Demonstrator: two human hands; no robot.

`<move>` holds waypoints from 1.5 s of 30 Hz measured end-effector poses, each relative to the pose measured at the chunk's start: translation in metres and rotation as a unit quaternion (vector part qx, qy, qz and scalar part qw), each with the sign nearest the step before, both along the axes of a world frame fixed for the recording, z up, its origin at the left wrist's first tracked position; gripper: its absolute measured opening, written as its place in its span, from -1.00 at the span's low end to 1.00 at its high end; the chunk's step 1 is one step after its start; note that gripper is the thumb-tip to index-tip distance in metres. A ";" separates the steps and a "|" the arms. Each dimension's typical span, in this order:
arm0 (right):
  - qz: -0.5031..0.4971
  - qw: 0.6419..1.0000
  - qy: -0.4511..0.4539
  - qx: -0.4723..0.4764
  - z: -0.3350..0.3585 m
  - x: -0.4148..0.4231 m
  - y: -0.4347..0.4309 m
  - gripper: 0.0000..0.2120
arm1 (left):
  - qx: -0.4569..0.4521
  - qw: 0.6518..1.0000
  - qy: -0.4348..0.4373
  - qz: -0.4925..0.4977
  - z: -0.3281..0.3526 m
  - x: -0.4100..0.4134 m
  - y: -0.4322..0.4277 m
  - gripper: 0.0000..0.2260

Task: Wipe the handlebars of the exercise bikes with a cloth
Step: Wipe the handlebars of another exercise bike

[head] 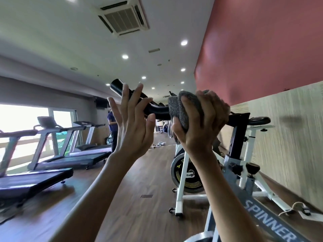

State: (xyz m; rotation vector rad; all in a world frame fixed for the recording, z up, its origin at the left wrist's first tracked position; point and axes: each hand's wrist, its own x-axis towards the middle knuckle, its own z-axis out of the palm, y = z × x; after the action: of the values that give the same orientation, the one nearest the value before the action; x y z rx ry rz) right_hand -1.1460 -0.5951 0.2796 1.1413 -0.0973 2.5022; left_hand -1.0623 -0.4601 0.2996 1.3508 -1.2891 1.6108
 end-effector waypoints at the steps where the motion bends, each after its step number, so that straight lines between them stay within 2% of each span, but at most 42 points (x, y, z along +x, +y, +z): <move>1: 0.015 1.000 -0.002 0.004 0.002 0.002 0.002 -0.66 | 0.004 1.000 -0.002 -0.006 0.003 0.003 -0.002 -0.64; 5: 0.044 0.999 -0.003 0.007 0.004 -0.001 -0.009 -0.66 | 0.016 1.000 -0.017 0.006 0.011 0.012 -0.001 -0.65; 9: 0.164 0.982 -0.060 0.070 0.006 0.003 0.002 -0.64 | 0.011 0.999 -0.021 0.023 0.009 0.006 0.002 -0.62; 13: 0.096 0.994 -0.049 0.031 0.003 0.011 -0.011 -0.62 | 0.019 0.999 -0.012 0.025 0.008 0.003 0.001 -0.60; 14: 0.112 0.992 -0.046 0.029 0.002 0.009 -0.018 -0.61 | 0.020 1.000 -0.007 0.021 0.008 0.002 -0.002 -0.60; 18: 0.314 0.943 -0.084 0.068 0.004 0.008 -0.009 -0.61 | -0.014 1.000 0.018 -0.009 0.007 -0.013 -0.015 -0.64; 19: 0.320 0.940 -0.092 0.073 0.005 0.010 -0.003 -0.62 | -0.025 0.999 0.020 -0.007 0.007 -0.016 -0.017 -0.66; 22: 0.224 0.969 -0.098 0.032 0.005 0.018 -0.020 -0.61 | -0.049 0.999 0.013 0.015 0.007 -0.018 -0.019 -0.66; 23: 0.226 0.969 -0.098 0.023 0.005 0.021 -0.031 -0.59 | -0.053 0.998 0.009 0.019 0.007 -0.016 -0.020 -0.66; 24: 0.270 0.956 -0.107 0.028 0.005 0.024 -0.039 -0.56 | -0.059 0.998 -0.001 0.019 0.007 -0.014 -0.021 -0.67; 26: 0.411 0.900 -0.135 0.059 0.009 0.022 -0.037 -0.54 | -0.071 0.997 -0.019 0.012 0.006 -0.015 -0.024 -0.69; 27: 0.446 0.881 -0.145 0.068 0.011 0.020 -0.029 -0.55 | -0.079 0.997 -0.021 0.009 0.005 -0.016 -0.026 -0.69; 28: 0.443 0.881 -0.150 0.067 0.010 0.022 -0.022 -0.56 | -0.084 0.996 -0.019 0.007 0.004 -0.018 -0.027 -0.68; 31: 0.369 0.917 -0.149 0.010 0.009 0.035 -0.028 -0.56 | -0.084 0.996 -0.018 0.005 0.002 -0.021 -0.029 -0.66; 32: 0.398 0.904 -0.155 0.018 0.012 0.039 -0.036 -0.54 | -0.080 0.997 -0.016 0.009 0.002 -0.020 -0.028 -0.65; 35: 0.560 0.794 -0.218 0.095 0.021 0.039 -0.038 -0.50 | -0.068 0.998 -0.008 0.010 0.001 -0.016 -0.022 -0.60; 36: 0.567 0.784 -0.234 0.100 0.023 0.036 -0.028 -0.51 | -0.066 0.998 -0.014 0.011 0.002 -0.014 -0.022 -0.61; 37: 0.539 0.802 -0.242 0.088 0.024 0.035 -0.018 -0.52 | -0.063 0.998 -0.023 0.015 0.002 -0.014 -0.022 -0.65; 39: 0.429 0.874 -0.225 0.035 0.024 0.039 -0.004 -0.57 | -0.058 0.998 -0.030 0.012 0.002 -0.014 -0.022 -0.75; 40: 0.390 0.894 -0.219 0.013 0.024 0.042 -0.006 -0.58 | -0.052 0.998 -0.025 0.009 0.003 -0.014 -0.021 -0.79; 41: 0.376 0.900 -0.221 0.012 0.024 0.046 -0.013 -0.58 | -0.045 0.999 -0.022 0.008 0.004 -0.014 -0.019 -0.82; 42: 0.395 0.890 -0.228 0.023 0.027 0.051 -0.022 -0.56 | -0.041 0.999 -0.024 0.008 0.005 -0.013 -0.018 -0.83; 45: 0.540 0.796 -0.263 0.071 0.029 0.051 -0.027 -0.50 | -0.040 0.999 -0.025 0.007 0.004 -0.012 -0.018 -0.82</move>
State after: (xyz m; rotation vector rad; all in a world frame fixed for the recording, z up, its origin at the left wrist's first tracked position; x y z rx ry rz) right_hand -1.0952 -0.6218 0.3085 0.5098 0.3251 3.8441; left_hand -1.0738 -0.4780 0.3036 1.2813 -1.2325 1.6968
